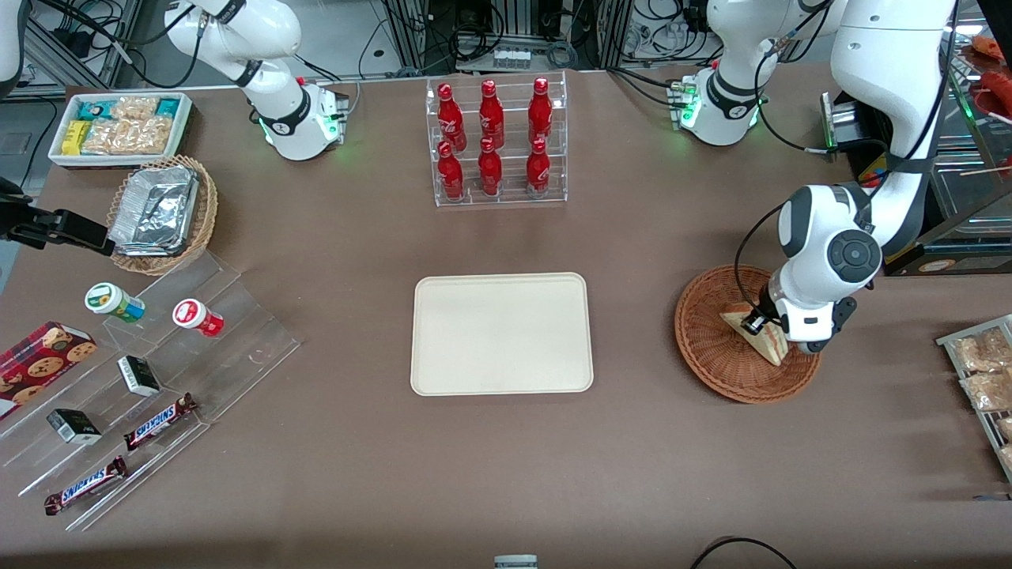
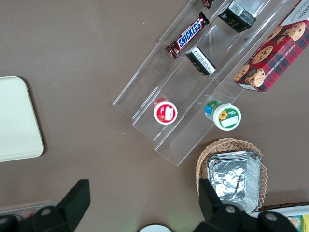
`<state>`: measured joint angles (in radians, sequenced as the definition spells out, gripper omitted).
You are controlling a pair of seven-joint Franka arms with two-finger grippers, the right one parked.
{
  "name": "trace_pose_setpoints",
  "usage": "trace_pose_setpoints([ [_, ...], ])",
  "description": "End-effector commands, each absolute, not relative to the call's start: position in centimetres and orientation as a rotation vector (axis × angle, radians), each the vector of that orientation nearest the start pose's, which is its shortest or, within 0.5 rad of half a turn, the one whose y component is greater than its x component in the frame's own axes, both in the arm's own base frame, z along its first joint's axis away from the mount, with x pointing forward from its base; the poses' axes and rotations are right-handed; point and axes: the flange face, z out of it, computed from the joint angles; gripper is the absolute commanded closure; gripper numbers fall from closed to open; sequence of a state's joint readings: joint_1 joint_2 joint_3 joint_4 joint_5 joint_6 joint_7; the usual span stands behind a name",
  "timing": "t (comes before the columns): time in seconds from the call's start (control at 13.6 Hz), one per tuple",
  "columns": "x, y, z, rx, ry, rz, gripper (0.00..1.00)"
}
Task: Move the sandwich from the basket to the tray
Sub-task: 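Lower the left gripper and close it on the sandwich's upright edge, then lift the sandwich out of the basket and carry it over the tray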
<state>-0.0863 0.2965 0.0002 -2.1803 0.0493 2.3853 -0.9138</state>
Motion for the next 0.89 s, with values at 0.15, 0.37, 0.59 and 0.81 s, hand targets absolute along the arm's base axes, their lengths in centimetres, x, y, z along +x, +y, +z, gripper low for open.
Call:
trace_pose_setpoints([
  [0.15, 55.9, -5.1, 28.9, -2.802, -1.151, 0.156, 1.0],
  [0.37, 57.7, -7.7, 34.3, -2.79, -1.076, 0.235, 1.0],
  [0.59, 56.7, -15.7, 37.3, -2.85, -0.875, 0.237, 1.0],
  [0.81, 54.8, -25.5, 39.6, -2.944, -0.619, 0.167, 1.0],
])
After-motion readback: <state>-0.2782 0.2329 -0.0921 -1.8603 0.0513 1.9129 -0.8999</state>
